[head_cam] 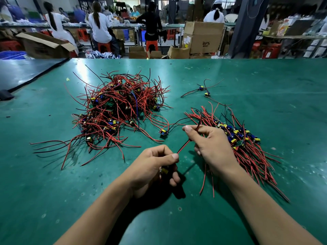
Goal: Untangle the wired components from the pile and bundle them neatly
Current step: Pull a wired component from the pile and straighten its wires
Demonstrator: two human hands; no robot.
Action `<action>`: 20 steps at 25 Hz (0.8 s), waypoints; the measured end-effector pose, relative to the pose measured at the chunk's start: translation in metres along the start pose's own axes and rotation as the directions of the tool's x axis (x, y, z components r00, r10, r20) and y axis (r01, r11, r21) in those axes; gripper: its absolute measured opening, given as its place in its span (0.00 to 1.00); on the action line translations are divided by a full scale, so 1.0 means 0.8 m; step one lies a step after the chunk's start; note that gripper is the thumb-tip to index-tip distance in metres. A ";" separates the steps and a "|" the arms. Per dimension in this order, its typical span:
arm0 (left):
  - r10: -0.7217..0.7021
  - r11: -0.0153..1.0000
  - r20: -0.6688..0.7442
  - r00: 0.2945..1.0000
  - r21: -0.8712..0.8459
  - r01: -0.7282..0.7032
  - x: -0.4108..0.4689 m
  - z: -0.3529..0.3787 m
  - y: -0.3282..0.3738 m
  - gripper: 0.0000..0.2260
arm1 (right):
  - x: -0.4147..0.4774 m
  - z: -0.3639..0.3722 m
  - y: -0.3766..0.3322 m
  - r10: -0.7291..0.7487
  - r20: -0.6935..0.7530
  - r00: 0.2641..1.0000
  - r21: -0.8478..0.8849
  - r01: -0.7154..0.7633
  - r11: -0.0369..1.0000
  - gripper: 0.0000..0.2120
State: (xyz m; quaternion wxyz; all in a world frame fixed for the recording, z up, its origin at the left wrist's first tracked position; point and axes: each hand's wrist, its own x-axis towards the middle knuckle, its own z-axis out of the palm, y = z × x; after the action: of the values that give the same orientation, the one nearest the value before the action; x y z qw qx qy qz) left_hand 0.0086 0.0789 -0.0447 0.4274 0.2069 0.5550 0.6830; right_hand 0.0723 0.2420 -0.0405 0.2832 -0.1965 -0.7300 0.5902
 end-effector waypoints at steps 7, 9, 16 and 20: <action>-0.027 0.999 0.025 0.999 -0.045 0.029 0.000 -0.005 0.003 0.07 | 0.002 0.007 0.007 0.013 -0.075 0.997 0.077 -0.007 0.997 0.22; -0.021 0.999 0.026 0.999 -0.042 0.022 0.000 -0.005 0.002 0.07 | 0.004 0.009 -0.001 0.235 0.035 0.971 0.343 -0.232 0.910 0.25; -0.014 0.999 0.020 1.000 -0.029 0.014 -0.002 -0.004 0.003 0.07 | 0.008 -0.008 -0.022 0.433 0.469 0.769 0.609 -0.637 0.472 0.20; -0.020 0.998 -0.029 0.999 -0.053 0.018 -0.001 -0.002 0.005 0.07 | 0.007 -0.001 -0.015 0.419 0.414 0.808 0.612 -0.588 0.529 0.21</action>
State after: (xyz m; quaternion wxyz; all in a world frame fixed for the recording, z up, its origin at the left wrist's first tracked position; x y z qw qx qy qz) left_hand 0.0066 0.0774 -0.0414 0.4311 0.1802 0.5448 0.6964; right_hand 0.0693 0.2431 -0.0275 0.0718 -0.2082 -0.3775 0.8994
